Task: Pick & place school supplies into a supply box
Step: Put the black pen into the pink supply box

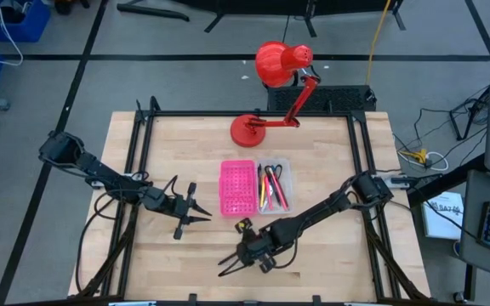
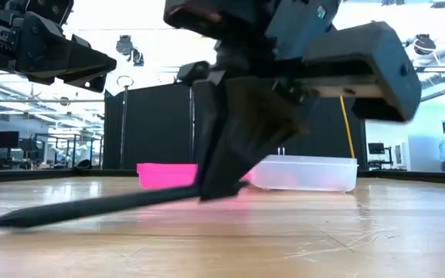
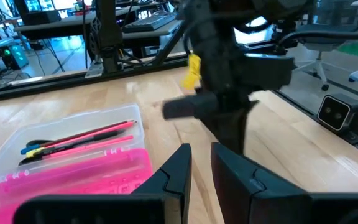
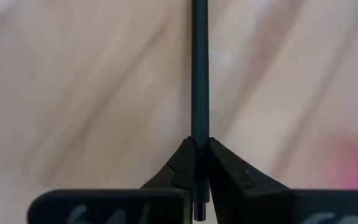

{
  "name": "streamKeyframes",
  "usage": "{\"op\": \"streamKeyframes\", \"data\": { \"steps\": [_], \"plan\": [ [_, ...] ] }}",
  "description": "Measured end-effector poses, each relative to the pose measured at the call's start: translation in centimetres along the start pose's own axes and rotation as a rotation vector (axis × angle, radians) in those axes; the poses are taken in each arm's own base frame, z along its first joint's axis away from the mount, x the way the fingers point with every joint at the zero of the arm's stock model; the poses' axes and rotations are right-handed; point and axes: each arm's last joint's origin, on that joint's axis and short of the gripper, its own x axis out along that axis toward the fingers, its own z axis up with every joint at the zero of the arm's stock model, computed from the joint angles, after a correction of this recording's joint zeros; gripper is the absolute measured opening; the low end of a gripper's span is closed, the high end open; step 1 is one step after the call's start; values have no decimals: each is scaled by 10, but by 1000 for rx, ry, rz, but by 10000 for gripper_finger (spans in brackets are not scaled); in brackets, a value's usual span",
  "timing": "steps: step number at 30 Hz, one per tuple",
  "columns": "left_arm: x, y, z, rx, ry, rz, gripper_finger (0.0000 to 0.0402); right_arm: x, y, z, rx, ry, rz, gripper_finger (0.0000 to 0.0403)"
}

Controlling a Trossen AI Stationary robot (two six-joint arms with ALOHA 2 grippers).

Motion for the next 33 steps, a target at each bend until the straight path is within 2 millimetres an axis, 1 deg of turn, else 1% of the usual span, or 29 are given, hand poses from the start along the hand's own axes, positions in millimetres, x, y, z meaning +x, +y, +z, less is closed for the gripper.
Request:
{"op": "streamKeyframes", "data": {
  "steps": [2,9,13,17,22,26,29,33],
  "plan": [
    [0,0,0,1,0,0,69,-9,-2,0,-4,18,-27,17],
    [0,0,0,0,0,0,69,-40,-7,9,-4,-32,-64,17],
    [0,0,0,0,0,0,69,-68,-12,4,-108,45,-137,17],
    [0,0,0,0,0,0,69,-103,-26,-9,-234,173,-205,17],
    [0,0,0,28,0,0,69,-150,-58,-29,-296,295,-309,17],
    [0,0,0,53,-2,0,69,-182,-81,-48,-369,390,-329,17],
    [0,0,0,89,-5,0,69,-199,-97,-63,-384,446,-320,17],
    [0,0,1,151,-6,0,69,-209,-115,-85,-480,591,-251,17]
  ]
}}
